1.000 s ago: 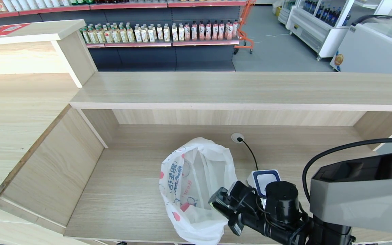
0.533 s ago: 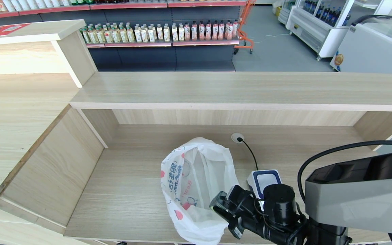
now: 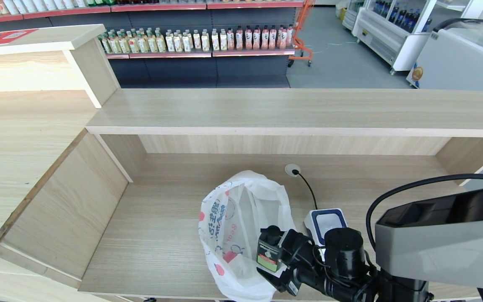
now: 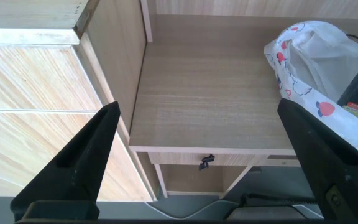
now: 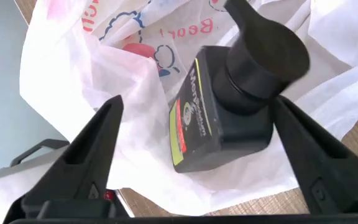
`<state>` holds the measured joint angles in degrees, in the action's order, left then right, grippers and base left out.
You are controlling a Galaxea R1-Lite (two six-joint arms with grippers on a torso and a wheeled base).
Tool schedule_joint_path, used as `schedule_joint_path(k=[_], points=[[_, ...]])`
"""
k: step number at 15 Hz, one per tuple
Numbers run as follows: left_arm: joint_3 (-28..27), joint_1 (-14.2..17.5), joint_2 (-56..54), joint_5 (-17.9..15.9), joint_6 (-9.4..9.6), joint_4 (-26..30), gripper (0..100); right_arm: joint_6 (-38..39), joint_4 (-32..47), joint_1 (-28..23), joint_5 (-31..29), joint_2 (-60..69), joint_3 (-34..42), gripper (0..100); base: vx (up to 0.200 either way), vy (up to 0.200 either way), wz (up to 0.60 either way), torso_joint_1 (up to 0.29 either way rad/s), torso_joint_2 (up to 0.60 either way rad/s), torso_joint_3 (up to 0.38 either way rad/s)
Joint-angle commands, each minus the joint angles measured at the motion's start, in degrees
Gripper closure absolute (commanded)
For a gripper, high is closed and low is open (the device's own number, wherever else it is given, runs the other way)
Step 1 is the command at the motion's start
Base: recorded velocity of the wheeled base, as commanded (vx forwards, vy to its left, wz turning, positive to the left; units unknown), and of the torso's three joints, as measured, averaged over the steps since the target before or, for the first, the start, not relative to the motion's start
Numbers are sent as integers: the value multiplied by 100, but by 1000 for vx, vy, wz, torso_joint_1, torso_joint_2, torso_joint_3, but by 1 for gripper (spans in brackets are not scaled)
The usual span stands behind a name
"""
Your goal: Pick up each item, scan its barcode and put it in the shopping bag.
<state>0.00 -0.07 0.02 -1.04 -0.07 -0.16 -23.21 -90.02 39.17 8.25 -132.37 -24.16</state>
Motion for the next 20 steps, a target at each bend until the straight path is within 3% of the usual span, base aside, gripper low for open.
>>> schedule_joint_path(k=[1,8,12,14,15,16,20], points=[[0,-1,-2,-2,-1,-2,0,1,2,-6,1,35,-10,0,0,0,0,0,0,0],[0,-1,-2,-2,-1,-2,0,1,2,-6,1,914,34,0,0,0,0,0,0,0],[0,-1,-2,-2,-1,-2,0,89,230,-23,-17,2338,333,0,0,0,0,0,0,0],[0,-1,-2,-2,-1,-2,0,80,1214,-313,-412,3340,465,0,0,0,0,0,0,0],[0,-1,-2,-2,-1,-2,0,80,2348,-639,-1124,4166,447,0,0,0,0,0,0,0],[0,7,-2,-2,-1,-2,0,106,3007,-911,-1511,4667,439,0,0,0,0,0,0,0],[0,-1,-2,-2,-1,-2,0,150,4018,-2467,-1608,5616,957,0,0,0,0,0,0,0]])
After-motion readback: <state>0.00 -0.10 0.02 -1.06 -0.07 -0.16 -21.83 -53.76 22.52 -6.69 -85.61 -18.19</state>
